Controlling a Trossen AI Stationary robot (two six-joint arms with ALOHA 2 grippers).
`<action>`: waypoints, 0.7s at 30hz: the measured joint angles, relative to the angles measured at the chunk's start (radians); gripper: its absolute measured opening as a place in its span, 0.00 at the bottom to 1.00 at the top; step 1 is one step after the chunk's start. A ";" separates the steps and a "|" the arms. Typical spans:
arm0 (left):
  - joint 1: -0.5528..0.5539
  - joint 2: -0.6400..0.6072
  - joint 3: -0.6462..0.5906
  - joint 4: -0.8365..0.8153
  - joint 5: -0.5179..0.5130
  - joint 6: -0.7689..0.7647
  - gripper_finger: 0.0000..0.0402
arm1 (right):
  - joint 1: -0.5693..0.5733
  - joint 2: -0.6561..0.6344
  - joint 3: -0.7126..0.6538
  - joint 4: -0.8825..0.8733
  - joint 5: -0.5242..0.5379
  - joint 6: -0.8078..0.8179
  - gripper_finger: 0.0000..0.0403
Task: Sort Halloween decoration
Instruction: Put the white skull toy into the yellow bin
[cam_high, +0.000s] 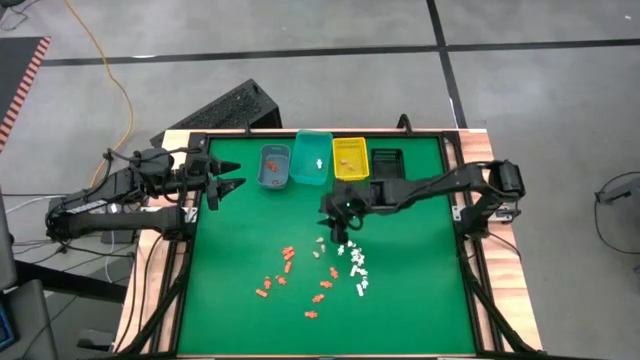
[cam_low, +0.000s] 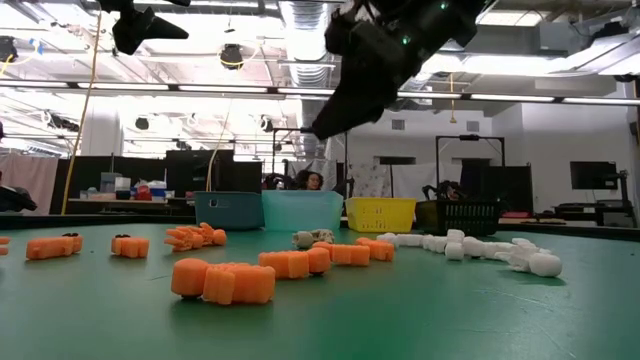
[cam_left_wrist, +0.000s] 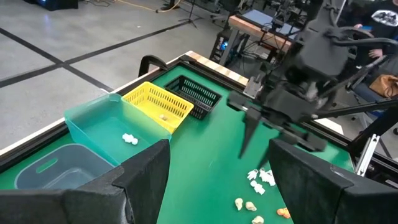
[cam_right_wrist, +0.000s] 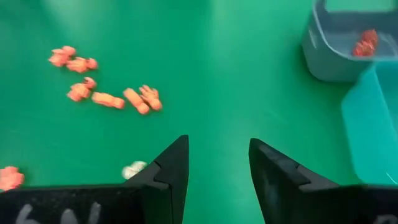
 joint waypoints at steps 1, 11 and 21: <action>0.000 0.000 0.000 0.000 0.000 0.000 0.65 | 0.010 0.000 0.000 0.002 0.001 0.000 0.40; 0.000 0.000 0.000 -0.001 0.001 0.000 0.65 | 0.062 0.099 0.000 0.054 0.005 0.001 0.40; 0.000 0.000 0.000 -0.024 0.006 -0.011 0.65 | 0.077 0.199 0.000 0.083 0.000 0.011 0.40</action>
